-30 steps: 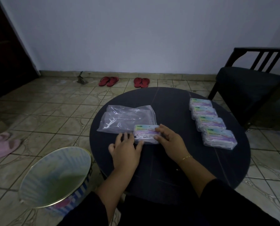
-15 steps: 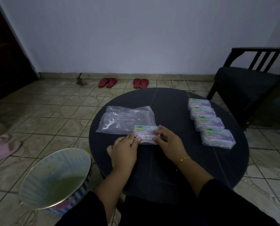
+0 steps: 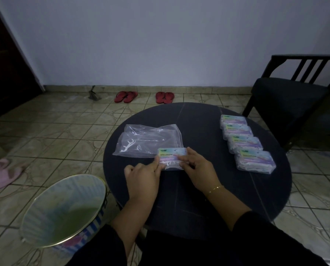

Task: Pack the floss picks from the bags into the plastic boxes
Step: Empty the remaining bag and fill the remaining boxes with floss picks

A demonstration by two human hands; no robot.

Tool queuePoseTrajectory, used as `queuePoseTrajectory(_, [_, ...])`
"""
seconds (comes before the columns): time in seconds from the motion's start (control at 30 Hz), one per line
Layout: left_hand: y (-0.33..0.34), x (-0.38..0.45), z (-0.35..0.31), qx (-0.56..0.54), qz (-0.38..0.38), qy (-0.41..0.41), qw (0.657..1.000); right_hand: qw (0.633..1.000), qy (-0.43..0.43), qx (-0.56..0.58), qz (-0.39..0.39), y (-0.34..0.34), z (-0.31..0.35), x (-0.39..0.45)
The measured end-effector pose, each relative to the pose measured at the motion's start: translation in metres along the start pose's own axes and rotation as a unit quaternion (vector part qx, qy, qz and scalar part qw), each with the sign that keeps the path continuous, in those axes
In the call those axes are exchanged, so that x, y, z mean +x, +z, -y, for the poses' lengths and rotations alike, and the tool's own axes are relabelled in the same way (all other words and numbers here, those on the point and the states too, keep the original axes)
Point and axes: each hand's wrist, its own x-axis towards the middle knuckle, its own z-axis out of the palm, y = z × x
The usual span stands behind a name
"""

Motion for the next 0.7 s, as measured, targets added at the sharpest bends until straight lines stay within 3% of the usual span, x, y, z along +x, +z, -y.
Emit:
queuePoseTrajectory(0.13, [0.000, 0.003, 0.006, 0.053, -0.044, 0.092, 0.993, 0.998, -0.025, -0.053, 0.003, -0.001, 0.001, 0.000])
queuePoseTrajectory(0.23, [-0.001, 0.005, 0.009, 0.065, -0.036, 0.116, 0.990, 0.991, -0.061, -0.118, 0.008, -0.001, 0.001, -0.002])
queuePoseTrajectory(0.47, [-0.012, 0.013, -0.002, -0.104, 0.052, -0.002, 0.993, 0.993, -0.051, -0.105, 0.010, 0.001, 0.003, 0.000])
queuePoseTrajectory(0.7, [-0.008, 0.019, 0.004, -0.163, 0.092, -0.014, 0.982, 0.996, -0.040, -0.085, 0.003, -0.002, -0.002, 0.003])
